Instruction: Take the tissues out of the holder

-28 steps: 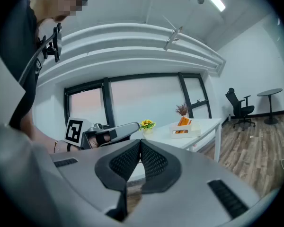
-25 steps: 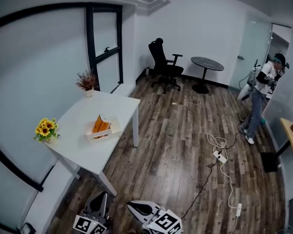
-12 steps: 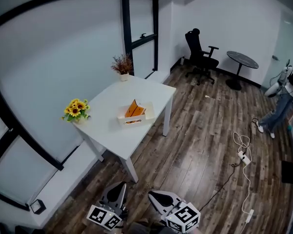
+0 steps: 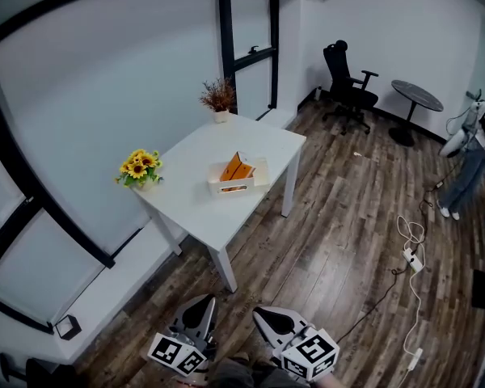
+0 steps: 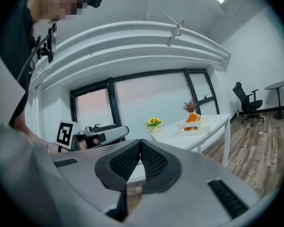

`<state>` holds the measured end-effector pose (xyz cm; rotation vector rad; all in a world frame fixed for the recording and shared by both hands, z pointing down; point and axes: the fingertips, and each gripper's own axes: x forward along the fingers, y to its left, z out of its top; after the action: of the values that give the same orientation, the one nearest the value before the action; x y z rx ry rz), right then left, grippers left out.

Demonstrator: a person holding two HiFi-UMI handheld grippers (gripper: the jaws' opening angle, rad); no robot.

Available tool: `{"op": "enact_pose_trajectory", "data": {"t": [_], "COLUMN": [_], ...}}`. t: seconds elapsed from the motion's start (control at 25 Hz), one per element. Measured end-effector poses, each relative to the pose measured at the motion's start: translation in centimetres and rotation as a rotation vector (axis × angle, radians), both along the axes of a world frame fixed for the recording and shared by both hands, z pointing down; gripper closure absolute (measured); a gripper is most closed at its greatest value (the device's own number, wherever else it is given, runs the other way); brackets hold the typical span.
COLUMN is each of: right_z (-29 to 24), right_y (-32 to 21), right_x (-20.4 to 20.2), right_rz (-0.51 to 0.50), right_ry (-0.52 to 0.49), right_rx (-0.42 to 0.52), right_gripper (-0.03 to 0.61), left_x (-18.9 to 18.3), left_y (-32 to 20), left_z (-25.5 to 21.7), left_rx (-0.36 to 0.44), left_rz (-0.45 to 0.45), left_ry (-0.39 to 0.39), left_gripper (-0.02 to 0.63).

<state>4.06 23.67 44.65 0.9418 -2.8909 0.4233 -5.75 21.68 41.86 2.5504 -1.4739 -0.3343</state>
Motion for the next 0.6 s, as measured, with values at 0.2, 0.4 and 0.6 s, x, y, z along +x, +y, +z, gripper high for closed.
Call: {"op": "enact_pose_trajectory", "data": {"t": [0.2, 0.4, 0.6], "right_z": [0.0, -0.3, -0.9], "right_y": [0.8, 0.4, -1.8], "right_x": [0.9, 1.9, 3.4], "right_rz": [0.001, 0.03, 0.095], "right_ry": [-0.037, -0.057, -0.065], "right_rx": [-0.002, 0.003, 0.026], "right_gripper": [0.572, 0.572, 0.572], "left_x": [1.0, 1.1, 2.3], "left_y": [1.2, 0.8, -1.2], "left_z": [-0.1, 0.6, 0.1], "left_rx": [0.012, -0.002, 0.02], "left_rz": [0.0, 0.001, 0.021], "left_ry": [-0.013, -0.022, -0.036], "left_gripper": [0.606, 0.606, 0.606]}}
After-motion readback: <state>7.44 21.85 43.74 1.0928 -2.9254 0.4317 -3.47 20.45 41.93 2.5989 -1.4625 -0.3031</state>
